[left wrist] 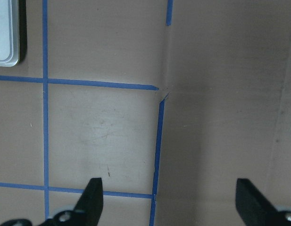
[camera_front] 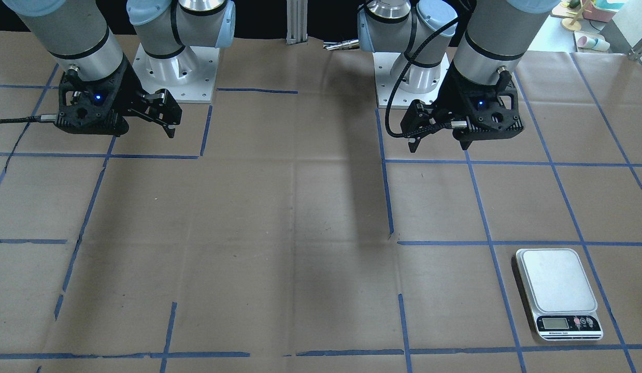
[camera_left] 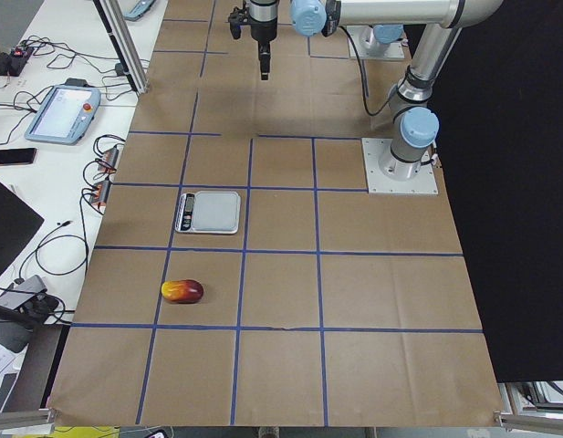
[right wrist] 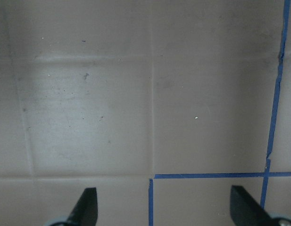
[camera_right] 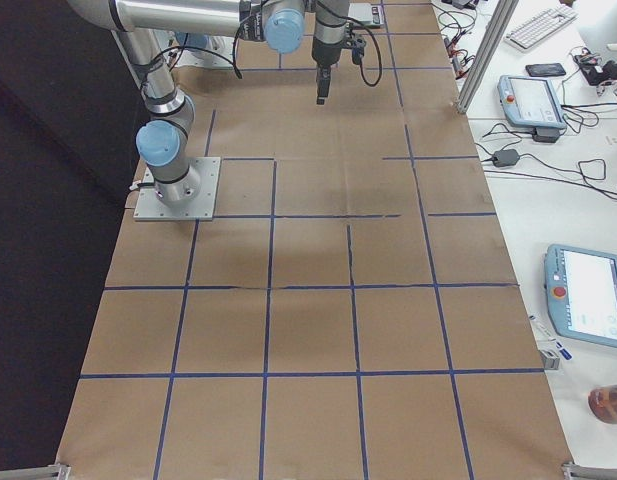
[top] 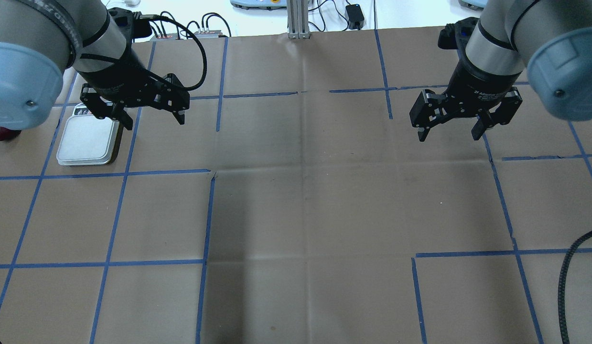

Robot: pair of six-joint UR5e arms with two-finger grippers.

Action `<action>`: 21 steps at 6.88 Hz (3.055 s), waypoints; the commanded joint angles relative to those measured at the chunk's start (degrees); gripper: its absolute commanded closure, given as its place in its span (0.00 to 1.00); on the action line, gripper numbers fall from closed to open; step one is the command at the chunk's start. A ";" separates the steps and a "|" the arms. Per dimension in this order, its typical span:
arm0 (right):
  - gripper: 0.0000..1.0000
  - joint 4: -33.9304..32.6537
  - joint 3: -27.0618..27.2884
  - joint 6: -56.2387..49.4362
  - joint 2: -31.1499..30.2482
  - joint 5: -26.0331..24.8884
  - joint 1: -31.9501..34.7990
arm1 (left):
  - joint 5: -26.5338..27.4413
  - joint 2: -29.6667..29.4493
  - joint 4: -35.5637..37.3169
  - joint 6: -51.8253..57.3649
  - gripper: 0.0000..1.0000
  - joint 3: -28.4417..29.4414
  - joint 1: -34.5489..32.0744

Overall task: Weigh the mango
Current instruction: 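Move the left gripper outward past the scale toward the mango, then lower the open left gripper over the red-and-yellow mango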

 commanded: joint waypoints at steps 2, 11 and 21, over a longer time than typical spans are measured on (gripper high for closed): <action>0.00 0.00 0.00 0.00 0.00 0.00 0.00 | 0.00 0.00 0.26 0.00 0.01 0.18 0.00; 0.00 0.00 0.00 0.00 0.00 0.00 0.00 | -3.16 -24.36 2.37 39.30 0.01 23.39 34.85; 0.00 0.00 0.00 0.00 0.00 0.00 0.00 | -2.72 -65.64 0.79 48.17 0.01 61.70 41.04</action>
